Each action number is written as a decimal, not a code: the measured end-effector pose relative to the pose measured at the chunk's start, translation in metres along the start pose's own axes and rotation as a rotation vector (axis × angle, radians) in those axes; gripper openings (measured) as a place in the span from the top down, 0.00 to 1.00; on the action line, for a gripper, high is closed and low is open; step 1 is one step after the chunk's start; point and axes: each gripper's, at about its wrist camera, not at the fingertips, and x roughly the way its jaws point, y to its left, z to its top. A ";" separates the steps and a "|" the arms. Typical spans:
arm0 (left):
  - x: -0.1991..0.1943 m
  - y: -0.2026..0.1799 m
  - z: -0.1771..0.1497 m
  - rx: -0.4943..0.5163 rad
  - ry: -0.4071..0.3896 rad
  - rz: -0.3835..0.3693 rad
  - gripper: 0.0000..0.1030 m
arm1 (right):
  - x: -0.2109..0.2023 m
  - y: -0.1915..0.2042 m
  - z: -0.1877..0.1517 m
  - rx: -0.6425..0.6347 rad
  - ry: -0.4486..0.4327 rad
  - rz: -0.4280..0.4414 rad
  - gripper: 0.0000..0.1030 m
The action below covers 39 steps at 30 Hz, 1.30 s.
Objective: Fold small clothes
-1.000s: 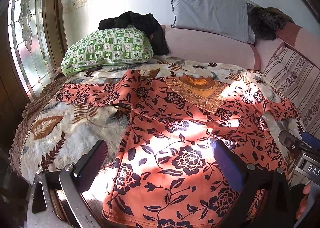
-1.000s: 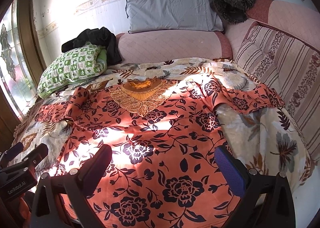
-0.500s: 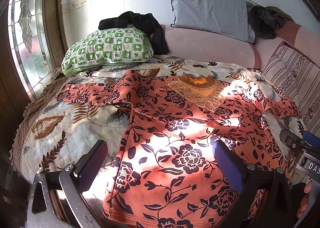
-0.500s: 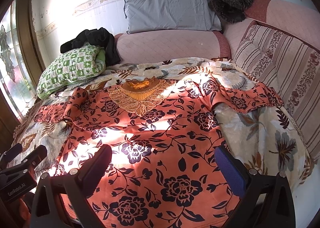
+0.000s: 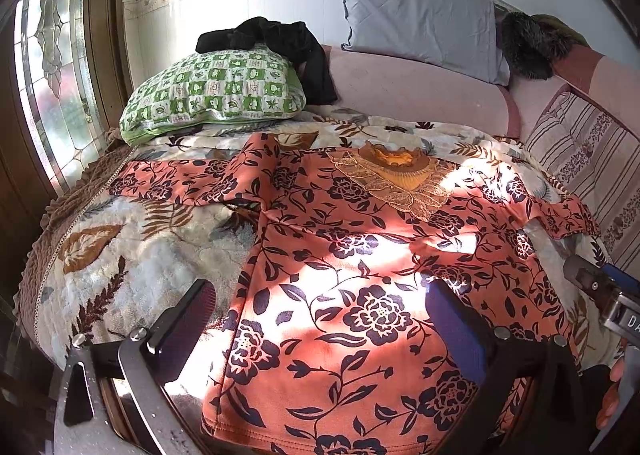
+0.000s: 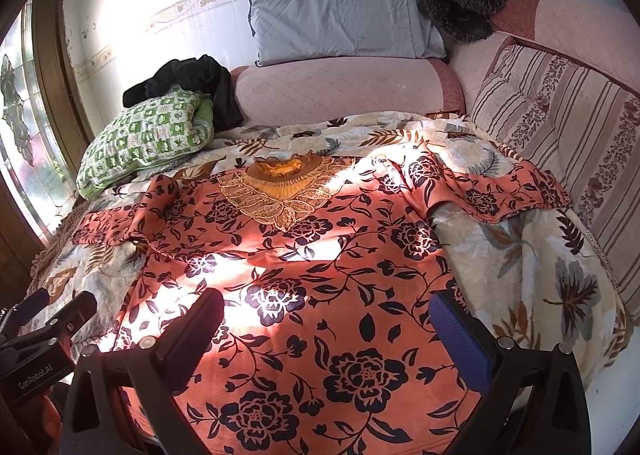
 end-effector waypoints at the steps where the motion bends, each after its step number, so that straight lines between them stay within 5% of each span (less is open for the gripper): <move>1: 0.005 0.005 -0.001 -0.014 0.011 -0.009 0.00 | 0.003 -0.009 0.001 0.026 0.008 0.041 0.00; 6: 0.045 0.053 -0.008 -0.111 0.116 0.057 0.00 | 0.020 -0.107 0.007 0.330 -0.016 0.232 0.00; 14: 0.074 0.167 -0.016 -0.323 0.175 0.234 0.00 | 0.108 -0.353 0.026 0.985 -0.052 0.222 0.06; 18: 0.080 0.203 -0.024 -0.382 0.195 0.284 0.00 | 0.154 -0.430 0.036 1.152 -0.051 0.167 0.28; 20: 0.085 0.213 -0.029 -0.412 0.205 0.281 0.00 | 0.174 -0.448 0.046 1.167 -0.041 0.142 0.28; 24: 0.095 0.224 -0.035 -0.457 0.224 0.247 0.00 | 0.204 -0.460 0.062 1.177 -0.044 0.112 0.31; 28: 0.090 0.233 -0.041 -0.510 0.206 0.197 0.00 | 0.224 -0.452 0.086 1.038 0.021 0.025 0.89; 31: 0.087 0.244 -0.048 -0.584 0.193 0.144 0.00 | 0.204 -0.428 0.116 0.898 -0.012 -0.045 0.93; 34: 0.083 0.250 -0.052 -0.630 0.162 0.083 0.00 | 0.173 -0.377 0.164 0.711 -0.074 -0.022 0.94; 39: 0.071 0.252 -0.055 -0.642 0.101 0.031 0.00 | 0.120 -0.226 0.233 0.355 -0.165 0.111 0.94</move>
